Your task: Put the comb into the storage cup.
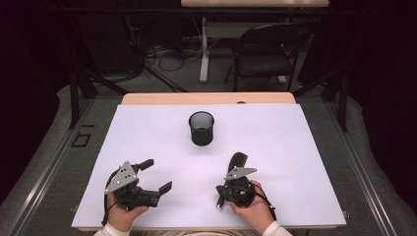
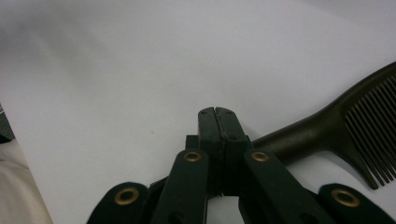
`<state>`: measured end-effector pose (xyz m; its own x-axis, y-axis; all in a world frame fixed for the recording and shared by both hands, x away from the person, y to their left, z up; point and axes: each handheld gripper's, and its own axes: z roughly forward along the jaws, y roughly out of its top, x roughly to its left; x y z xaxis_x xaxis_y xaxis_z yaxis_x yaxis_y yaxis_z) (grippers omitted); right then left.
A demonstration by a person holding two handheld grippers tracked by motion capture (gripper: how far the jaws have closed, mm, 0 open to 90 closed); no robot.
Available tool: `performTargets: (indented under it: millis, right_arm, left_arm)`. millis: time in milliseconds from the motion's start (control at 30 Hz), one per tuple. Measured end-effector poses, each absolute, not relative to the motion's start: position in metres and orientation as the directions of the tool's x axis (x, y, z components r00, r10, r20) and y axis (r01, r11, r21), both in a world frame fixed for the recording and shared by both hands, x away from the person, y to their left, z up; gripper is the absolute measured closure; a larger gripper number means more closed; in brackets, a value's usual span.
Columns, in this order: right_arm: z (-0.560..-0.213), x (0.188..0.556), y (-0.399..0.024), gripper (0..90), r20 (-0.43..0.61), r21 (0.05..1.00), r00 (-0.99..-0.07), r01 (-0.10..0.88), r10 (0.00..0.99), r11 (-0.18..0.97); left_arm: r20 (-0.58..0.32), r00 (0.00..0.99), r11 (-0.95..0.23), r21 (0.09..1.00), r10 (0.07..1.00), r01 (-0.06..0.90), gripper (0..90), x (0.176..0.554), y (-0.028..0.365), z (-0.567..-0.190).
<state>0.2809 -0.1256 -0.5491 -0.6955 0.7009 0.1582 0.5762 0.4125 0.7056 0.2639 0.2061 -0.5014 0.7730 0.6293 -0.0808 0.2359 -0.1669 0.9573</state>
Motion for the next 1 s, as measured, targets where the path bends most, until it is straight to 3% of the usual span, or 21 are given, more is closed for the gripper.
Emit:
performTargets:
  millis: [1000]
  right_arm:
    - [-0.545,0.277,-0.146,90.0,0.135,0.606,-0.653,0.649,0.745,0.460]
  left_arm:
    - [-0.092,0.763,-0.158,0.956,0.640,0.248,2.1,0.266,0.206,-0.502]
